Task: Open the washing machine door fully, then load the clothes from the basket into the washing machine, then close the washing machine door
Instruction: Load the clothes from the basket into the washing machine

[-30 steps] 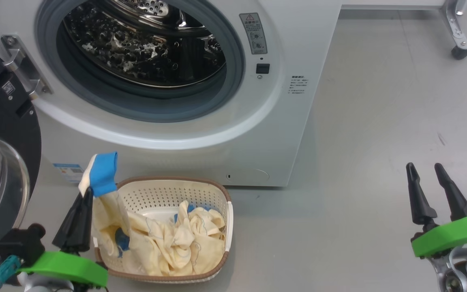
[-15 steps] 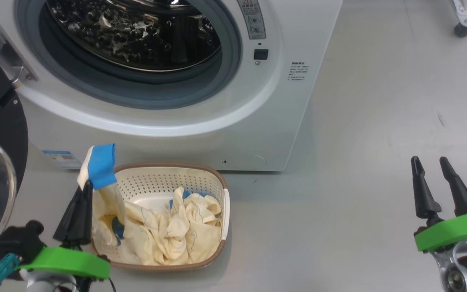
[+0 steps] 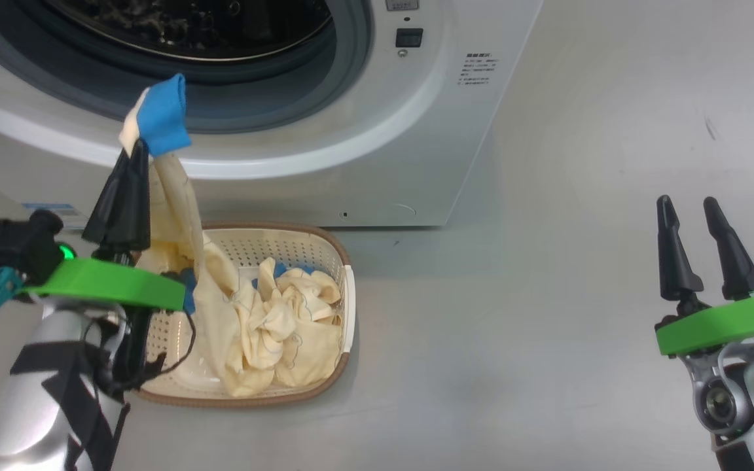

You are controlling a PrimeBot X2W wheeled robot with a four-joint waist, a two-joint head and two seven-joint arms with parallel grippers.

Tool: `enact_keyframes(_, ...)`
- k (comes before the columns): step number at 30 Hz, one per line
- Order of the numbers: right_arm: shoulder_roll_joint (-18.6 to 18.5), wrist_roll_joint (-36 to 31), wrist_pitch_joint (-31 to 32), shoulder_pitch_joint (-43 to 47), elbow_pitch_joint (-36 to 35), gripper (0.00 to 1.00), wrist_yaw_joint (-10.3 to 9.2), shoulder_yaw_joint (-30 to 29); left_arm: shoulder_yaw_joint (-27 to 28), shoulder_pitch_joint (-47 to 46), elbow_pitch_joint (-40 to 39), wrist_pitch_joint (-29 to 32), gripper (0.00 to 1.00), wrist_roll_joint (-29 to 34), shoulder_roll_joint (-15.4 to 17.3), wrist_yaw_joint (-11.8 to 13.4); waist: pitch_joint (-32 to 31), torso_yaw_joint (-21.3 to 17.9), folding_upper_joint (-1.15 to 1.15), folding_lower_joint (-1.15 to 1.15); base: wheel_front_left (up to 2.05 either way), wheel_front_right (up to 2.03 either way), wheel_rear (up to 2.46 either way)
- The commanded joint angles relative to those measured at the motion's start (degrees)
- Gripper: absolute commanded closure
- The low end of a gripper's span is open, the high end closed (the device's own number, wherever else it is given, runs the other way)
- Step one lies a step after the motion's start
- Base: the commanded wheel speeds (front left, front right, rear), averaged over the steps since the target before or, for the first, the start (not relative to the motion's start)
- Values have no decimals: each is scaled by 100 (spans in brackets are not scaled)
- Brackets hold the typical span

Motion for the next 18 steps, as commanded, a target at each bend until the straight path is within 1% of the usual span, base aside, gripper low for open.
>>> enact_keyframes(1,-38,-71,-37,-196,-187,0,2,79,129,-507,-80,-50,100,-27,143,-30,156,-67,0,0,0,0,0)
enact_keyframes(5,23,-82,-37,-302,-192,0,2,94,-3,-1201,229,-13,100,-66,132,-34,325,-130,0,0,0,0,0)
enact_keyframes(11,90,-88,-37,-470,-203,0,2,158,-145,-2115,937,25,100,-96,135,-36,559,-279,0,0,0,0,0)
enact_keyframes(18,186,-97,-37,-662,-213,0,2,285,-230,-3086,2178,28,100,-151,138,-37,859,-489,0,0,0,0,0)
